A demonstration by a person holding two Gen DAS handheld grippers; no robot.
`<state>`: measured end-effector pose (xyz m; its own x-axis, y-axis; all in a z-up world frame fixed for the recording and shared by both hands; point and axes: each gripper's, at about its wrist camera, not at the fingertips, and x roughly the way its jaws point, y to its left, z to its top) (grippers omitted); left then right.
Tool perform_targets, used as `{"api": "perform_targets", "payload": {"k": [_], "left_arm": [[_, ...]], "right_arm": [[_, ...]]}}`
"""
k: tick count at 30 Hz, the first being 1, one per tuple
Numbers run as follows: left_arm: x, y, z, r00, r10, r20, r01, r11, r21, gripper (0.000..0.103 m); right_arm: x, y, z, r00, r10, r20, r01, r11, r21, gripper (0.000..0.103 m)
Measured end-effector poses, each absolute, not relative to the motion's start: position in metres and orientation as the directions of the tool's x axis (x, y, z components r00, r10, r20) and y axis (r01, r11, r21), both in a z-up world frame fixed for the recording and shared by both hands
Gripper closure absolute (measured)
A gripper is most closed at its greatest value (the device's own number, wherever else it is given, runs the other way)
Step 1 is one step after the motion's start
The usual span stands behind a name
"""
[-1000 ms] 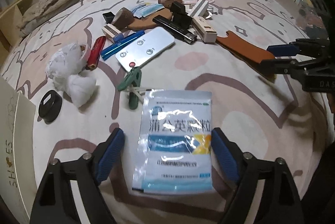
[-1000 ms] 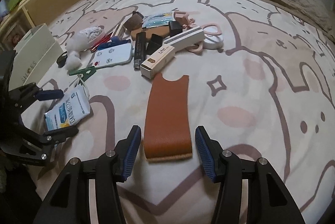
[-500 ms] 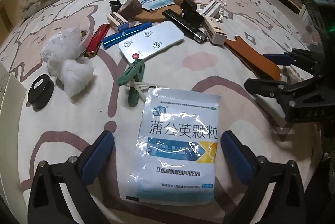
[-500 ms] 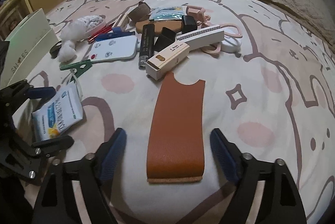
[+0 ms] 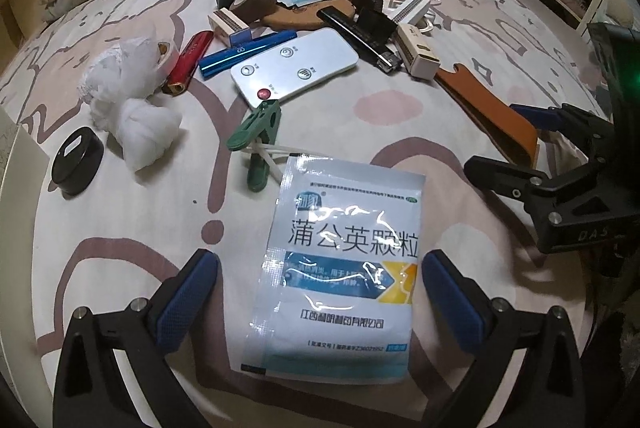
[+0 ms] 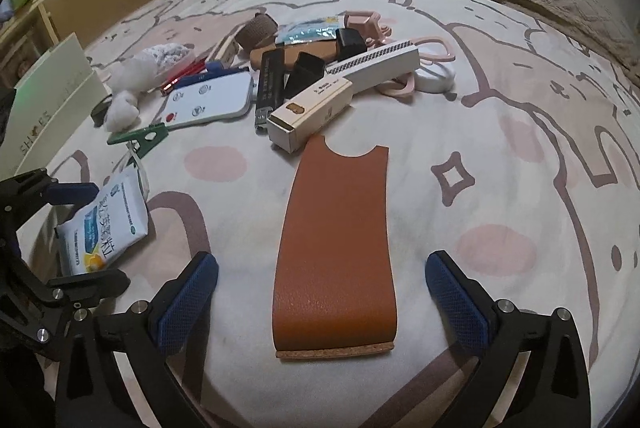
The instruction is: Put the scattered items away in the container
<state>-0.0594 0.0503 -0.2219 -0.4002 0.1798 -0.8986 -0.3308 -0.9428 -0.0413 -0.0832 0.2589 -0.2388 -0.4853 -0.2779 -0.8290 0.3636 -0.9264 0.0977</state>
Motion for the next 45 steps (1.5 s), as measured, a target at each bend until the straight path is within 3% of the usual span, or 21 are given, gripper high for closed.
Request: {"api": "perform_targets", "payload": {"k": [3, 7, 9, 14, 19, 36, 41, 45], "left_arm": [[-0.058, 0.052, -0.221, -0.411, 0.17, -0.895, -0.331, -0.943, -0.027, 0.0], [-0.06, 0.047, -0.218, -0.417, 0.181, -0.891, -0.321, -0.946, -0.042, 0.009], [-0.06, 0.045, -0.216, -0.416, 0.187, -0.89, -0.317, -0.947, -0.051, 0.013], [-0.059, 0.044, -0.213, -0.42, 0.195, -0.886, -0.319, -0.946, -0.056, 0.02], [-0.058, 0.043, -0.21, -0.423, 0.201, -0.884, -0.323, -0.944, -0.061, 0.035], [-0.055, 0.035, -0.199, -0.444, 0.24, -0.863, -0.3, -0.948, -0.109, 0.049], [-0.049, 0.044, -0.2, -0.463, 0.204, -0.862, -0.333, -0.942, -0.044, 0.046], [-0.048, 0.045, -0.203, -0.451, 0.19, -0.872, -0.327, -0.944, -0.036, 0.035]], "right_arm": [[-0.082, 0.259, -0.238, -0.492, -0.283, -0.823, 0.365, -0.925, 0.1, 0.0], [-0.083, 0.254, -0.236, -0.497, -0.261, -0.828, 0.366, -0.928, 0.073, 0.0], [-0.082, 0.251, -0.233, -0.502, -0.256, -0.826, 0.372, -0.926, 0.061, 0.006], [-0.081, 0.249, -0.226, -0.514, -0.253, -0.82, 0.363, -0.93, 0.06, 0.039], [-0.08, 0.253, -0.224, -0.515, -0.244, -0.822, 0.341, -0.938, 0.065, 0.055], [-0.072, 0.252, -0.211, -0.533, -0.271, -0.802, 0.352, -0.932, 0.081, 0.056], [-0.069, 0.25, -0.209, -0.531, -0.274, -0.802, 0.36, -0.93, 0.08, 0.056], [-0.068, 0.249, -0.209, -0.529, -0.277, -0.802, 0.363, -0.928, 0.081, 0.056]]}}
